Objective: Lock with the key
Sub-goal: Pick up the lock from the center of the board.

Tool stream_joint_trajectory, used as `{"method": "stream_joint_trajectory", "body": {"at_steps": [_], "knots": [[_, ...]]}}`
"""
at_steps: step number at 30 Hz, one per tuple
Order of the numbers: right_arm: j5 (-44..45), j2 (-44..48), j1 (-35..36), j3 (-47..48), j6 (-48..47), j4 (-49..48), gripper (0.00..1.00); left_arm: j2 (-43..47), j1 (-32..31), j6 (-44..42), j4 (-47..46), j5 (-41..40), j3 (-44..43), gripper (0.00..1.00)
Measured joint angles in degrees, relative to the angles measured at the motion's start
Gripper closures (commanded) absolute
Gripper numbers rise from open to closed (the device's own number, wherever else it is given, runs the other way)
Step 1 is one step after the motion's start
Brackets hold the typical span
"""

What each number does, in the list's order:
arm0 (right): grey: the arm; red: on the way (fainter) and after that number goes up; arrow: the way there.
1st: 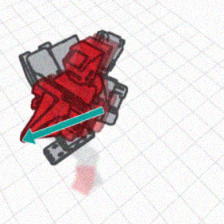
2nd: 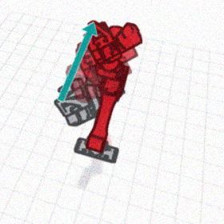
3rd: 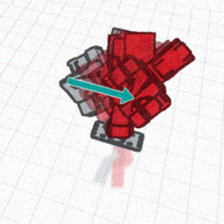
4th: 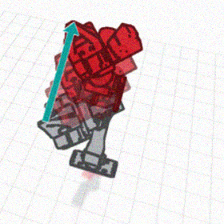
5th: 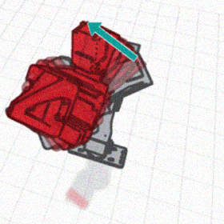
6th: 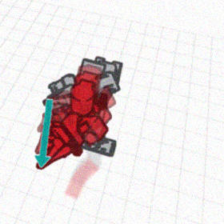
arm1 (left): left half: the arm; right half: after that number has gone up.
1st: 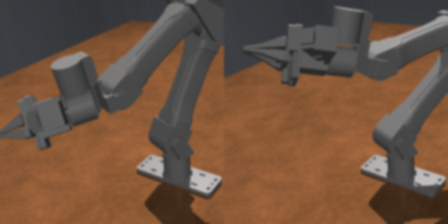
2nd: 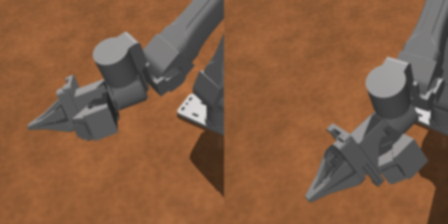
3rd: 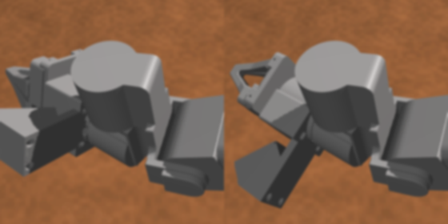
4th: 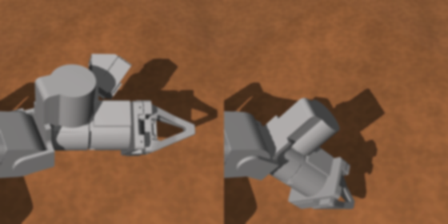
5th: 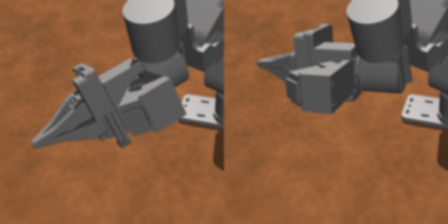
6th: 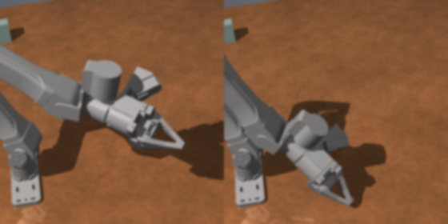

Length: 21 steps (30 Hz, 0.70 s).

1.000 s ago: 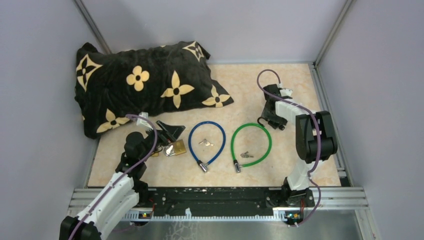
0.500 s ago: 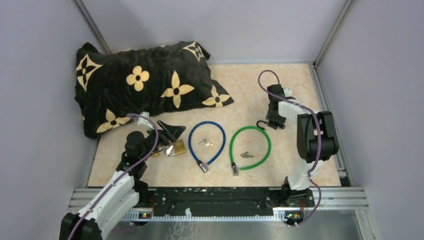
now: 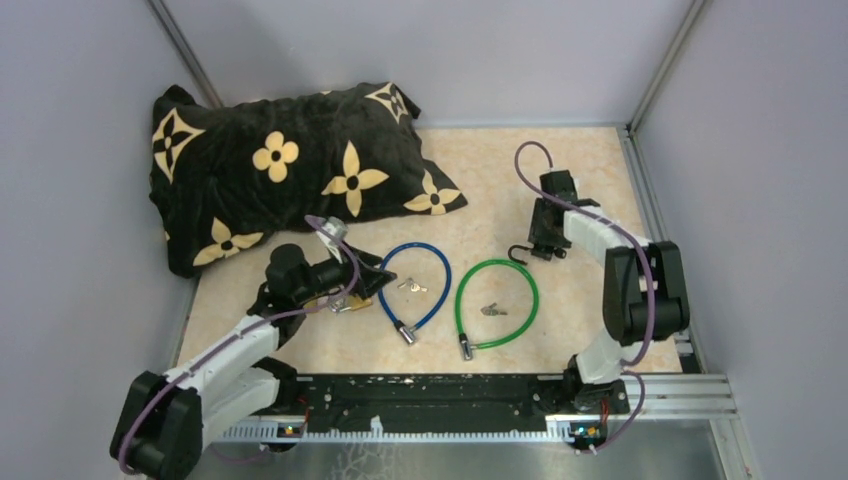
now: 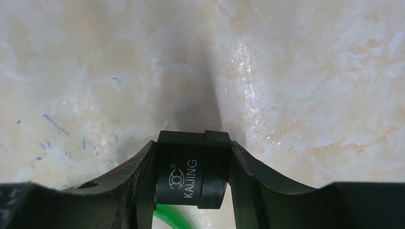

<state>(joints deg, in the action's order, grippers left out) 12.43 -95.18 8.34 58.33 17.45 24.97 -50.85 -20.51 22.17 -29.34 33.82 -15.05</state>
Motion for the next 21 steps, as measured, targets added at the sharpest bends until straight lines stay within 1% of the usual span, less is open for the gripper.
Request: {"method": "stream_joint_trajectory", "body": {"at_steps": [2, 5, 8, 10, 12, 15, 18, 21], "knots": [[-1.29, 3.06, 0.0, -1.27, -0.33, -0.09, 1.0, -3.96, -3.69, -6.14, 0.63, 2.01, -3.02, 0.26], [-3.19, 6.47, 0.0, -2.12, -0.48, -0.61, 1.0, -12.46, -9.97, -14.84, 1.31, 5.92, -9.7, 0.24], [-6.27, 8.68, 0.17, -2.56, -0.17, -1.38, 1.0, -22.08, -13.57, -19.06, 1.07, 10.03, -16.7, 0.26], [-7.72, 9.94, 0.94, -3.02, 0.63, -1.73, 1.0, -28.26, -15.41, -20.74, 1.07, 10.95, -21.24, 0.28], [-8.26, 12.07, 3.21, -4.11, 1.64, -1.79, 1.0, -33.9, -17.0, -21.49, 0.94, 10.8, -25.49, 0.31], [-9.4, 16.04, 9.4, -5.42, 3.39, -1.16, 1.0, -40.61, -19.43, -19.82, -0.7, 9.31, -30.01, 0.31], [-11.13, 19.37, 14.84, -5.42, 5.01, -1.11, 1.0, -43.89, -20.72, -15.39, -2.47, 8.55, -31.15, 0.32], [-13.0, 21.99, 17.11, -5.42, 6.47, -1.18, 1.0, -45.09, -21.18, -10.1, -2.84, 7.65, -31.21, 0.36]]}}
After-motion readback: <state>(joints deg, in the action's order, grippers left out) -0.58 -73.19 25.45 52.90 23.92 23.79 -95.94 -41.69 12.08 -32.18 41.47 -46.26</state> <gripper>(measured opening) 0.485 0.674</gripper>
